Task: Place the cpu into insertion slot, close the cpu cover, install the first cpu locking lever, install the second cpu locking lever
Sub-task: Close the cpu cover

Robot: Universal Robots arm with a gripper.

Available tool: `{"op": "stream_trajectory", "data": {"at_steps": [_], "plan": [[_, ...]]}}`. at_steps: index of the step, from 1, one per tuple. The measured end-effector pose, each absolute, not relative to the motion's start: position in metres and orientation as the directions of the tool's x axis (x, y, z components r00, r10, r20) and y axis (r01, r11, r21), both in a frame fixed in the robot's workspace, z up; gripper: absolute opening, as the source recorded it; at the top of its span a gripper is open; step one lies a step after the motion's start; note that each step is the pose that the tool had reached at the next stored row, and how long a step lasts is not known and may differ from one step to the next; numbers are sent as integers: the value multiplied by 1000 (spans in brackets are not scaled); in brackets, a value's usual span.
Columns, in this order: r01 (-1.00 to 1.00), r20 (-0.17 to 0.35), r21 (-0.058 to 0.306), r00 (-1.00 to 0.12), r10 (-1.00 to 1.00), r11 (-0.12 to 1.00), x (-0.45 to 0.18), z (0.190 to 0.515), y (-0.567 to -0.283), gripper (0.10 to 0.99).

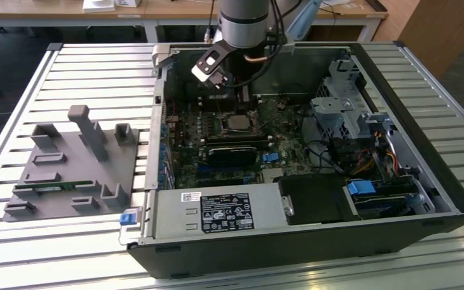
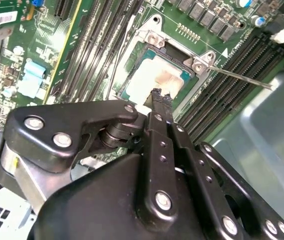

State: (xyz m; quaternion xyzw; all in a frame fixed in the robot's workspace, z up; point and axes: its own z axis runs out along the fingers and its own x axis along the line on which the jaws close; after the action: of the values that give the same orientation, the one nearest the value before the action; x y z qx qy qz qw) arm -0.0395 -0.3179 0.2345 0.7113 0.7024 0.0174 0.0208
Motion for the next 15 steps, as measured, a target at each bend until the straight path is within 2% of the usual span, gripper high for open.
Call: {"op": "stream_trajectory", "data": {"at_steps": [15], "plan": [[999,-4,53,13,1000,-13,-38,243,-319,106]]}}
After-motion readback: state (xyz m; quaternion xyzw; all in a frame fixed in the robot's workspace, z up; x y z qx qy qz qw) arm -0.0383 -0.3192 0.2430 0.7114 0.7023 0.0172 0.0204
